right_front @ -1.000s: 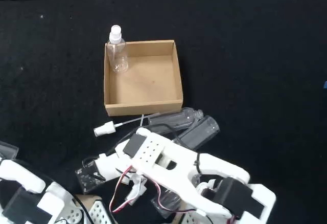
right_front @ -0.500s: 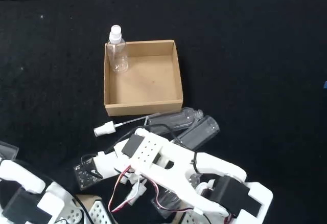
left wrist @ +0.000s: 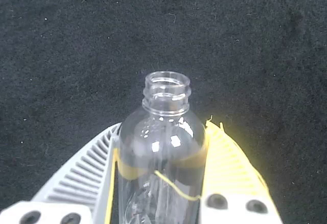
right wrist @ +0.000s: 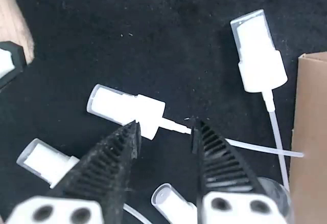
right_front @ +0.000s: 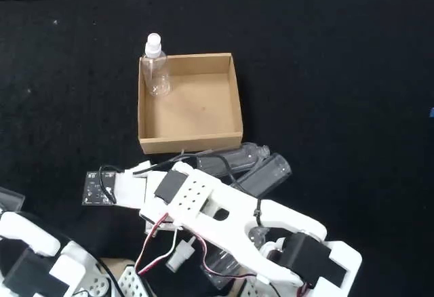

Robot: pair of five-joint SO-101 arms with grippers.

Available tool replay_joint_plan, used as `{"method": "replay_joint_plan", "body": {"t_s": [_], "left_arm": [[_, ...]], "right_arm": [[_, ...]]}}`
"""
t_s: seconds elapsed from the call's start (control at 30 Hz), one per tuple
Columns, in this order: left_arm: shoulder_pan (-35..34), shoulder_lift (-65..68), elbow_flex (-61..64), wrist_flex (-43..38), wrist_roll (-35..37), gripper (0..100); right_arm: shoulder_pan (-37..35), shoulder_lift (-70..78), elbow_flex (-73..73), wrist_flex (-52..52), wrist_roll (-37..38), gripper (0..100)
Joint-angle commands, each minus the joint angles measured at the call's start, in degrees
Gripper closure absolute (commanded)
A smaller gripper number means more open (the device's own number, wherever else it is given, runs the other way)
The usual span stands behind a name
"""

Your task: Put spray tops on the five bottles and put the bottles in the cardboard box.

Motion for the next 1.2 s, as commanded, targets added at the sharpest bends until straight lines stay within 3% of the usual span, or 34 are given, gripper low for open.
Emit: {"method": "replay_joint_plan", "body": {"t_s": [0.0, 0.17, 0.27, 0.53, 0.73, 0.97, 1.17], "left_arm": [[0.0, -0.3, -2.9, 0.4, 0.4, 97], [-0.3, -0.3, -3.2, 0.4, 0.4, 97], [-0.3, -0.3, -3.3, 0.4, 0.4, 97], [-0.3, -0.3, -3.1, 0.4, 0.3, 97], [-0.3, -0.3, -3.0, 0.4, 0.2, 97], [-0.3, -0.3, -3.0, 0.4, 0.2, 97], [-0.3, -0.3, -3.0, 0.4, 0.1, 97]], "right_arm": [[-0.8, -1.0, -3.5, 3.0, 4.9, 83.3], [-0.8, -0.6, -4.5, 7.2, 13.2, 64.9], [-0.9, -0.6, -4.5, 7.2, 17.3, 61.1], [-6.8, 3.7, -2.6, 2.8, 18.8, 63.9], [-5.9, 8.2, -3.4, 2.4, 18.7, 64.9], [-5.5, 8.7, -3.7, 1.4, 17.5, 81.1], [-3.5, 8.7, -3.7, -4.0, 9.0, 89.5]]}}
